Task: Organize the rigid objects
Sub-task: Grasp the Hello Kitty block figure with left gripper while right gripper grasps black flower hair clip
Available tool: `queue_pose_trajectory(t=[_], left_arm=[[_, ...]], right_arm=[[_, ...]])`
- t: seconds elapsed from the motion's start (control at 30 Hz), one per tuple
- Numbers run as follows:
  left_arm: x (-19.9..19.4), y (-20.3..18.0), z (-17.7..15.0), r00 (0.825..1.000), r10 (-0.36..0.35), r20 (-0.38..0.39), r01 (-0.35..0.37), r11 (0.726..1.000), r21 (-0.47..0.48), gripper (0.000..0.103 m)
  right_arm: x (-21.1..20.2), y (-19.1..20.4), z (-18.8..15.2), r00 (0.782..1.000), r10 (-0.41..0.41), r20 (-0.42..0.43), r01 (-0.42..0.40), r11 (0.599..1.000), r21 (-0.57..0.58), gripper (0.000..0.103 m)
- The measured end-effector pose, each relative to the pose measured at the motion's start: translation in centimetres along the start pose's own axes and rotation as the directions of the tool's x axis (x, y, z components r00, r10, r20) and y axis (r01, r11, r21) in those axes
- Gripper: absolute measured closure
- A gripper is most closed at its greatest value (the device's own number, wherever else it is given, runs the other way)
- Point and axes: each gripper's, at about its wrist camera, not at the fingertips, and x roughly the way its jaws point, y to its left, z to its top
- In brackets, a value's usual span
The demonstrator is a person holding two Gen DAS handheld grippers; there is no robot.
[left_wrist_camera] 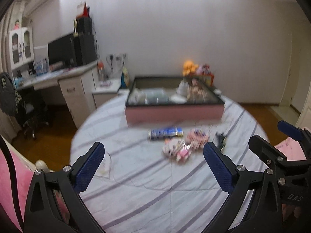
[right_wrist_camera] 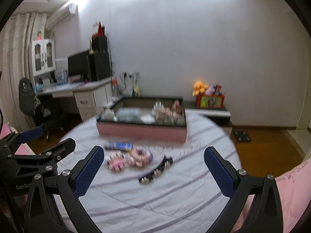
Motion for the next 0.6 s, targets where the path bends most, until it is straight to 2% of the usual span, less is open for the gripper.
queue_pose_trajectory(t=[0.27, 0.37, 0.6], left_arm=[[6.8, -1.3, -1.0, 0.987, -0.017, -0.162, 0.019, 1.000, 0.007, 0.000], [9.0, -1.8, -1.0, 0.975, -0.035, -0.220, 0.036, 0.999, 0.002, 0.000], [13.1, -2.9, -1.1, 0.943, -0.021, -0.331, 0.033, 0.999, 0.033, 0.002]], right_arm=[[6.4, -2.3, -2.7, 0.986, -0.002, -0.166, 0.008, 0.999, 0.032, 0.000], [8.1, -3.0, -2.9, 0.977, -0.010, -0.211, 0.019, 0.999, 0.038, 0.000], [11.3, -3.8, -3.5, 0.951, 0.026, -0.309, -0.006, 0.998, 0.064, 0.000]])
